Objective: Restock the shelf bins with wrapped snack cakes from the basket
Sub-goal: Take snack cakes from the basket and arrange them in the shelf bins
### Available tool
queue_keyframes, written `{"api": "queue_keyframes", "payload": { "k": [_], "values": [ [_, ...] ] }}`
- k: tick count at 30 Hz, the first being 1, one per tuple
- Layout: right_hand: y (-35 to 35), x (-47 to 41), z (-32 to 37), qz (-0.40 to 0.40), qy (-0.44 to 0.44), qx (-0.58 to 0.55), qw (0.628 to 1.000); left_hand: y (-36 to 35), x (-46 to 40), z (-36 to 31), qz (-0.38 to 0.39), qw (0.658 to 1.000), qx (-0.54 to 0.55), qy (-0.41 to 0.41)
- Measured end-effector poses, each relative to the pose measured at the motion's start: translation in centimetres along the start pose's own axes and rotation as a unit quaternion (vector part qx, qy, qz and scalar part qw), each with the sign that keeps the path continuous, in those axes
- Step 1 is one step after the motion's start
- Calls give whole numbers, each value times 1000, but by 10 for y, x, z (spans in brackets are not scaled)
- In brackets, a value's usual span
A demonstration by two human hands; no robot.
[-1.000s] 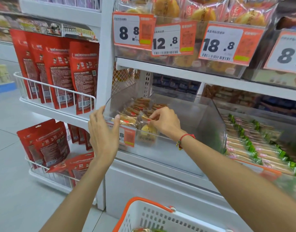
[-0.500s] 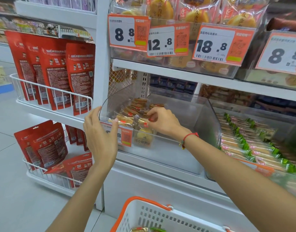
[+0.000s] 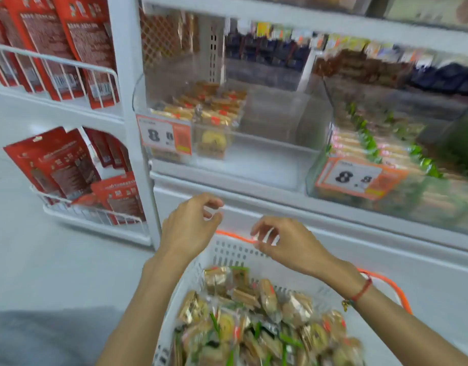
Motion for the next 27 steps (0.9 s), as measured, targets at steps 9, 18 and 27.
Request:
{"api": "queue_keyframes", "payload": {
  "k": [9, 18, 27],
  "values": [
    [-191, 76, -97, 291, -143, -25, 946, -162, 88, 93, 354, 924, -124, 73],
    [-233, 83, -119, 104, -334, -222, 910, -182, 115, 111, 304, 920, -247, 32],
    [-155, 70, -125, 31, -281, -167, 945, -175, 94, 116, 374, 900, -172, 142]
  ]
}}
Point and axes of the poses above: each hand's wrist, its own x-axis away from the middle knuckle, its own y-axis out of the back of the hand, z = x × y, the point moved 9 cm from there along -x, towards the middle knuckle, and after that the axes turned 7 degrees about -x, right-handed, at the moved point
